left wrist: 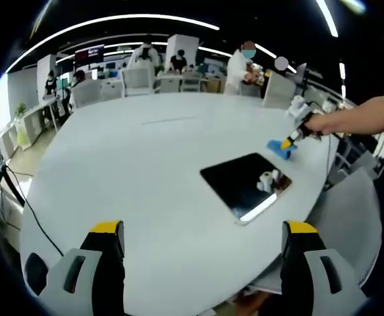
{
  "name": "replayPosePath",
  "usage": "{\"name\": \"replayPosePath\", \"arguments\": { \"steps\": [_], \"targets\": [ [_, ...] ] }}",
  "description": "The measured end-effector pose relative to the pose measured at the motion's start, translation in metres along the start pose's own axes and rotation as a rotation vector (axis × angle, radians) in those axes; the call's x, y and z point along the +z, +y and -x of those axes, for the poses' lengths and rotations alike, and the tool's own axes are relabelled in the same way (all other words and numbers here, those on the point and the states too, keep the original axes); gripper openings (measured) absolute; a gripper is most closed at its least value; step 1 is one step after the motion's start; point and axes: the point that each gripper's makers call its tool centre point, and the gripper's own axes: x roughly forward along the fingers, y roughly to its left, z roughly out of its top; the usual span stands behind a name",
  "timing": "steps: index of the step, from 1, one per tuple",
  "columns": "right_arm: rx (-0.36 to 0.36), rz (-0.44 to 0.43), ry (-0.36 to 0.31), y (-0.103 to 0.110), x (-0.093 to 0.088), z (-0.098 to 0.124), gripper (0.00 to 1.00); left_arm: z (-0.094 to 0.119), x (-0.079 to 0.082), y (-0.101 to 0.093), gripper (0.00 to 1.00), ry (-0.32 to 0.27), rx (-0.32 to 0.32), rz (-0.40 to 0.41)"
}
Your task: Wipe the mirror surface with the cleaning cloth until all visible marks leave the cleaned area.
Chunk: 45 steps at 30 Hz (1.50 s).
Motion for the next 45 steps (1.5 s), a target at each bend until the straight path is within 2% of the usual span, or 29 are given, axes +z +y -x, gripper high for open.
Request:
{"name": "replayPosePath", "arguments": {
  "steps": [5, 19, 36, 45],
  "targets": [
    [0.016, -0.047, 0.006, -0.003, 0.001, 0.003, 0.01, -0.003, 0.005, 0.001, 1.0, -0.006, 0.004, 0.008],
    [0.031, -0.089, 0.038, -0.004, -0.001, 0.007, 0.01, -0.012, 0.016, -0.004, 1.0, -0.022, -0.008, 0.005],
    [0.051, -0.101, 0.065, 0.0, -0.008, 0.002, 0.01, -0.015, 0.016, -0.003, 1.0, -0.015, -0.011, -0.01],
    [0.071, -0.084, 0.071, 0.015, -0.006, 0.0, 0.01, -0.012, 0.013, -0.002, 1.0, -0.014, -0.013, -0.008]
  ]
}}
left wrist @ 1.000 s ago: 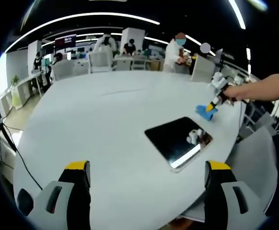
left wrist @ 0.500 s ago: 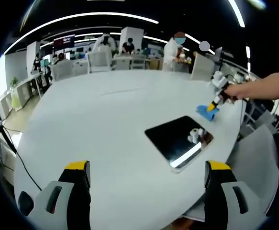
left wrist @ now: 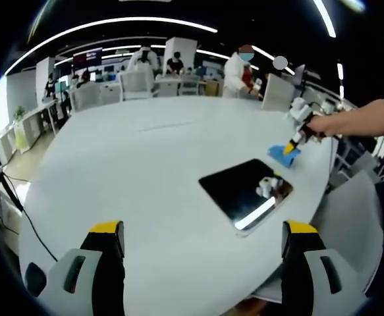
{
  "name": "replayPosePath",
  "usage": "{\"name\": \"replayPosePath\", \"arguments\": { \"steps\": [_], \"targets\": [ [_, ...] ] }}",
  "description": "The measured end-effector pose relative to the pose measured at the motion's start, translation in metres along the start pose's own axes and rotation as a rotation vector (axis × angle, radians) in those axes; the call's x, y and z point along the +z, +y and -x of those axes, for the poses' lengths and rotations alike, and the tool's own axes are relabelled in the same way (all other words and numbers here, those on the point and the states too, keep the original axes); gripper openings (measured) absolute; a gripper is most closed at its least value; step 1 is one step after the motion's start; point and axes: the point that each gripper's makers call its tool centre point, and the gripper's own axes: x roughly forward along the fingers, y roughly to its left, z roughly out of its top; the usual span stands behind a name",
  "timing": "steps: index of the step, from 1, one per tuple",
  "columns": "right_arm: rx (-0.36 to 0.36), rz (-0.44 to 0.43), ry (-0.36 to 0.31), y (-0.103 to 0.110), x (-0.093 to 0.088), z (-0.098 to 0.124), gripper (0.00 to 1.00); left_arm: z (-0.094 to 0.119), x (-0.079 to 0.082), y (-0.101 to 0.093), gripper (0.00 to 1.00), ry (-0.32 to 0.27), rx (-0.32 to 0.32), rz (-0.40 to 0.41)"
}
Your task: Wipe the mirror surface with the cleaning cloth until all visible marks leave the cleaned area.
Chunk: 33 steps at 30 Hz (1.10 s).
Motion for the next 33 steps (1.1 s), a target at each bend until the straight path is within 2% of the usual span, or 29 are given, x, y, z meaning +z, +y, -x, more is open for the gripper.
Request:
{"name": "replayPosePath", "arguments": {
  "steps": [3, 5, 21, 33],
  "targets": [
    [0.004, -0.001, 0.004, 0.004, 0.0, -0.002, 0.01, 0.001, 0.001, 0.002, 1.0, -0.007, 0.005, 0.009],
    [0.005, -0.006, 0.008, 0.007, -0.001, -0.003, 0.01, 0.002, -0.003, 0.004, 1.0, 0.009, 0.015, 0.001],
    [0.039, 0.003, 0.024, 0.044, 0.001, -0.013, 0.01, 0.0, -0.007, 0.005, 1.0, 0.002, 0.005, 0.011],
    [0.06, 0.02, 0.04, 0.073, -0.003, -0.02, 0.01, 0.003, -0.002, 0.006, 1.0, -0.021, 0.005, -0.001]
  ]
}}
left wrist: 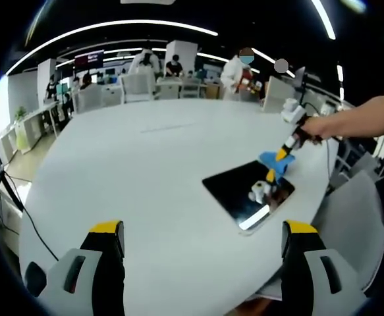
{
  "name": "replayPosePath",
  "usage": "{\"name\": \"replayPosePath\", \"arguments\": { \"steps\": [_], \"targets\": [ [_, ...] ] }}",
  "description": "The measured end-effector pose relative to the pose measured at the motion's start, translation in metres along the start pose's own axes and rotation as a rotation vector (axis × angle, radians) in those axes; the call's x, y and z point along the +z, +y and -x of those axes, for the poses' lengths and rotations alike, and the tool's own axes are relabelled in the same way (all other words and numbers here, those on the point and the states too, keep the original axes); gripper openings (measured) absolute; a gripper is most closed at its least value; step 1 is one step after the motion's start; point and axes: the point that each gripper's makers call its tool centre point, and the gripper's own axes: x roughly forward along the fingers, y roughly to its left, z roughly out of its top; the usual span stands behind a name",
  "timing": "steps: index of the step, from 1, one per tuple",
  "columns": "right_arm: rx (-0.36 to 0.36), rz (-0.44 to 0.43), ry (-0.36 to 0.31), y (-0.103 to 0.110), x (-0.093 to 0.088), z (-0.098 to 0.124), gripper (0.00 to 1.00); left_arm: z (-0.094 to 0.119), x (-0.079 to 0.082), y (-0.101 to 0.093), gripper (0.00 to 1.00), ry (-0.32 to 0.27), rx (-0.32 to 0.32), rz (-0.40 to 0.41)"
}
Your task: Wipe the mirror surface with the cleaning cloth until all visible marks leave the cleaned area.
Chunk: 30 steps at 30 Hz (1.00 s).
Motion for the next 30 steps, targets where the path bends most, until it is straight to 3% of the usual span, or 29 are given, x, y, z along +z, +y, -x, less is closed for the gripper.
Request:
{"name": "replayPosePath", "arguments": {
  "steps": [11, 30],
  "targets": [
    [0.021, 0.017, 0.005, 0.021, 0.013, -0.008, 0.01, -0.002, 0.0, 0.001, 1.0, 0.001, -0.004, 0.009],
    [0.078, 0.008, 0.023, 0.056, 0.017, -0.017, 0.01, -0.01, -0.001, 0.0, 1.0, 0.002, -0.019, 0.018]
  ]
}}
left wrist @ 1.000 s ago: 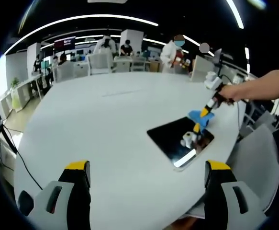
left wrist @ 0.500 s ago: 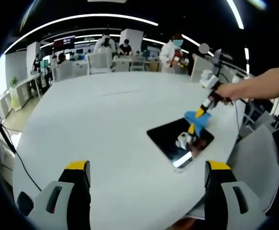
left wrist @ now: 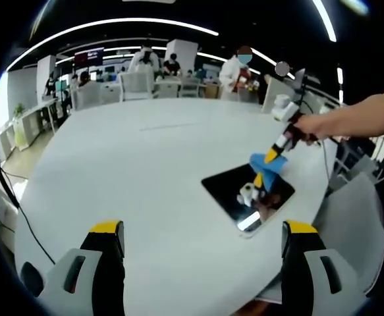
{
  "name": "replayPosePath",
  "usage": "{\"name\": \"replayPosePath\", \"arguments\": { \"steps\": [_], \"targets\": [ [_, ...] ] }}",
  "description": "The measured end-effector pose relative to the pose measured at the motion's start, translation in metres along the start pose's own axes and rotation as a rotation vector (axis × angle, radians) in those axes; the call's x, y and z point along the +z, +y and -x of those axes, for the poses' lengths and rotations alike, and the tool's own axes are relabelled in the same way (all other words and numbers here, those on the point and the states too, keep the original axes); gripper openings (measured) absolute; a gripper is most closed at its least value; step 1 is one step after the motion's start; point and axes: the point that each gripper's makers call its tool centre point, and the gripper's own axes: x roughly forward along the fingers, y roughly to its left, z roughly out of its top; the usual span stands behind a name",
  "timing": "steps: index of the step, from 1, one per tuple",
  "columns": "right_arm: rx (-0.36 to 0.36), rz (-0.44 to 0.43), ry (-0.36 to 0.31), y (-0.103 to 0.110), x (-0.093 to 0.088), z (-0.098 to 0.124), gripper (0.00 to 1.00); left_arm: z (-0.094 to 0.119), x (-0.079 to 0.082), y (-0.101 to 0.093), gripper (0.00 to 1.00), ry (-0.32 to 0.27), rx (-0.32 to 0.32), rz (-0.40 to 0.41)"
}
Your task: Wipe the mirror surface with the cleaning cloth until all visible marks leave the cleaned area.
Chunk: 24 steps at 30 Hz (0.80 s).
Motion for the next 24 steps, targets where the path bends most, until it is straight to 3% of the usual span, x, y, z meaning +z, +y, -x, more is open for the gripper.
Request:
{"name": "replayPosePath", "arguments": {
  "steps": [15, 24],
  "targets": [
    [0.023, 0.032, 0.01, 0.037, 0.007, -0.016, 0.01, -0.001, -0.006, 0.004, 1.0, -0.003, 0.004, 0.015],
    [0.033, 0.054, 0.021, 0.062, 0.01, -0.027, 0.01, -0.002, -0.013, -0.002, 1.0, 0.024, -0.022, -0.025]
  ]
}}
